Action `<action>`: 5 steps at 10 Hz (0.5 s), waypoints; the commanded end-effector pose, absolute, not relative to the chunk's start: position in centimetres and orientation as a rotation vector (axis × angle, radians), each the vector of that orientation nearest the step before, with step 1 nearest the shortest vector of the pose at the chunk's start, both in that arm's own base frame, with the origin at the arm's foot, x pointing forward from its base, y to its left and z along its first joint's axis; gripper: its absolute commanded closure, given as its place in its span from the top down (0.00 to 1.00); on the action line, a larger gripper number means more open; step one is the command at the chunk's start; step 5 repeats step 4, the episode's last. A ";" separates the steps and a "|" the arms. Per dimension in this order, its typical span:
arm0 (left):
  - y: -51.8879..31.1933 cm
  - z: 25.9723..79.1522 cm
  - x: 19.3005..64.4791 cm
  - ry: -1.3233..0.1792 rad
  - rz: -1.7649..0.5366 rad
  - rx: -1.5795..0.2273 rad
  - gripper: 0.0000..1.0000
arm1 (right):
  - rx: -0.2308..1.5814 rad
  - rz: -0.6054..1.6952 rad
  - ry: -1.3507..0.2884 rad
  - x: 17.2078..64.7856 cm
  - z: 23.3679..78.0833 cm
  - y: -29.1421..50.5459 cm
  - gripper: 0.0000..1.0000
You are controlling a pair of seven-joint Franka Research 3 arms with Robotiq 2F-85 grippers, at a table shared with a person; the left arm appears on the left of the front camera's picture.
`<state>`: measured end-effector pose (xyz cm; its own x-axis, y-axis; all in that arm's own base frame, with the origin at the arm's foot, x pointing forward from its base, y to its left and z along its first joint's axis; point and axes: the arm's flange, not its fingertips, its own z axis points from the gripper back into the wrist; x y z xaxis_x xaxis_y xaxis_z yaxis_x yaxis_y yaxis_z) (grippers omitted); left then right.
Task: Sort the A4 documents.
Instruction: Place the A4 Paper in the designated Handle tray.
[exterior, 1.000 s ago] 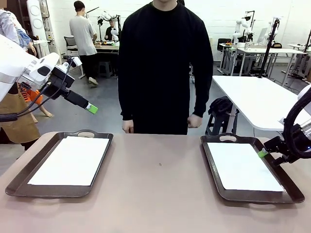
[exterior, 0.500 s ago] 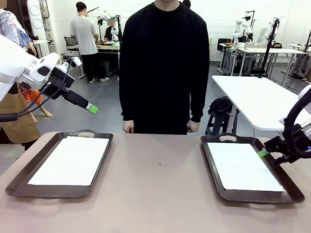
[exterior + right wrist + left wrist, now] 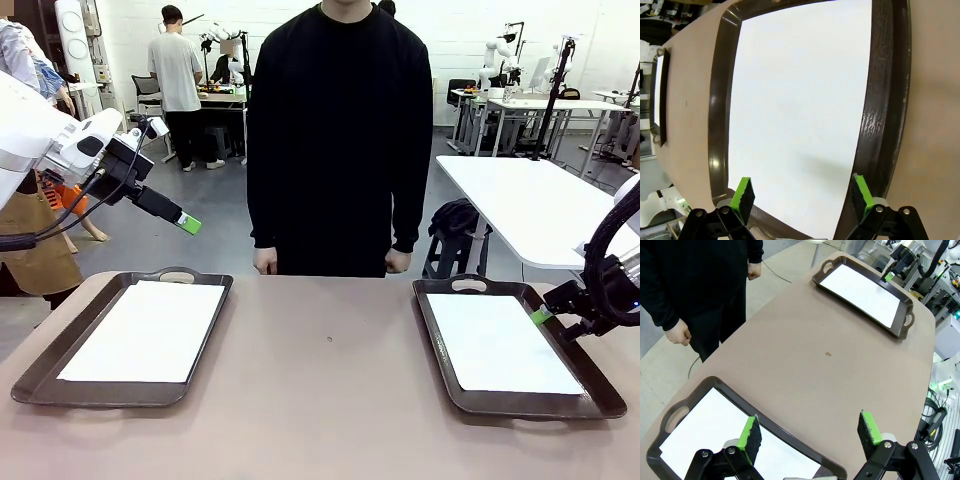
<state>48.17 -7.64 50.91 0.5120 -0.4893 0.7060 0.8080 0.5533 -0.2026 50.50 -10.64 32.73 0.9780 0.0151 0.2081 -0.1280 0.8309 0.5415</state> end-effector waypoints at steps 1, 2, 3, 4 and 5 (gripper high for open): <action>-7.6 50.8 48.1 -0.660 -0.841 -0.577 1.00 | 0.582 0.075 -0.201 50.5 32.7 -10.6 1.00; -7.6 50.8 48.1 -0.660 -0.841 -0.577 1.00 | 0.582 0.075 -0.201 50.5 32.7 -10.6 1.00; -7.6 50.8 48.1 -0.660 -0.841 -0.577 1.00 | 0.582 0.075 -0.201 50.5 32.7 -10.6 1.00; -7.6 50.8 48.1 -0.660 -0.841 -0.577 1.00 | 0.582 0.075 -0.201 50.5 32.7 -10.6 1.00; -7.6 50.8 48.1 -0.660 -0.841 -0.577 1.00 | 0.582 0.075 -0.201 50.5 32.7 -10.6 1.00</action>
